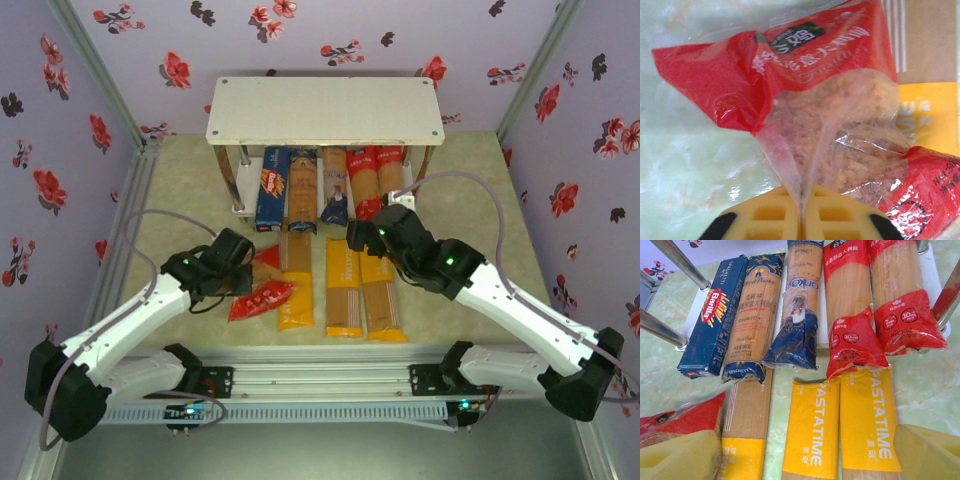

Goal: Place and organize the pasta boxes and bags onto the shelf

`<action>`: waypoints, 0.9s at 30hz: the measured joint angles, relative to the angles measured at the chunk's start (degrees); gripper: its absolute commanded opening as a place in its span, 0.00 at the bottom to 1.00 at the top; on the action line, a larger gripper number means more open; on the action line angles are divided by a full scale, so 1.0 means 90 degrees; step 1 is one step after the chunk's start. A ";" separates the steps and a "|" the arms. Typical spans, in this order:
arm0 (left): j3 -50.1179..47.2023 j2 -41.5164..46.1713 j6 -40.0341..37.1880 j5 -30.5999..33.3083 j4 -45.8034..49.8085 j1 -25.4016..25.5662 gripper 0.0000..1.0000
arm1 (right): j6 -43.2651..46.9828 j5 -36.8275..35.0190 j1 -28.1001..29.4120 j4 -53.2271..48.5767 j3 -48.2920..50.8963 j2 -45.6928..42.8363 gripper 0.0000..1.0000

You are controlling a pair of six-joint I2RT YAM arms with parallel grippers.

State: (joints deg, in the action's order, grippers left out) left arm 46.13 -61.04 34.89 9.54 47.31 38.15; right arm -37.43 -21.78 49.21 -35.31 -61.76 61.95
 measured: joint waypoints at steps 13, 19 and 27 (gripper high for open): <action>0.0029 -0.0340 -0.0015 -0.0119 0.0102 -0.0080 0.36 | 0.0168 0.0109 -0.0138 -0.0447 -0.0049 0.0294 0.88; -0.0022 0.0308 0.0291 -0.0257 0.0104 -0.0095 0.42 | 0.0148 0.0163 -0.0267 -0.1039 0.0148 0.0539 0.90; -0.0726 0.0670 0.0595 -0.0318 -0.0063 -0.0396 0.52 | -0.0109 0.0765 -0.0316 -0.1384 0.1161 0.0852 0.91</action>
State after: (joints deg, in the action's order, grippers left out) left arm 39.59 -55.00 40.25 6.68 46.74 34.59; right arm -38.41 -14.90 46.37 -47.77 -51.31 69.63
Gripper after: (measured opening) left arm 0.517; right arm 0.908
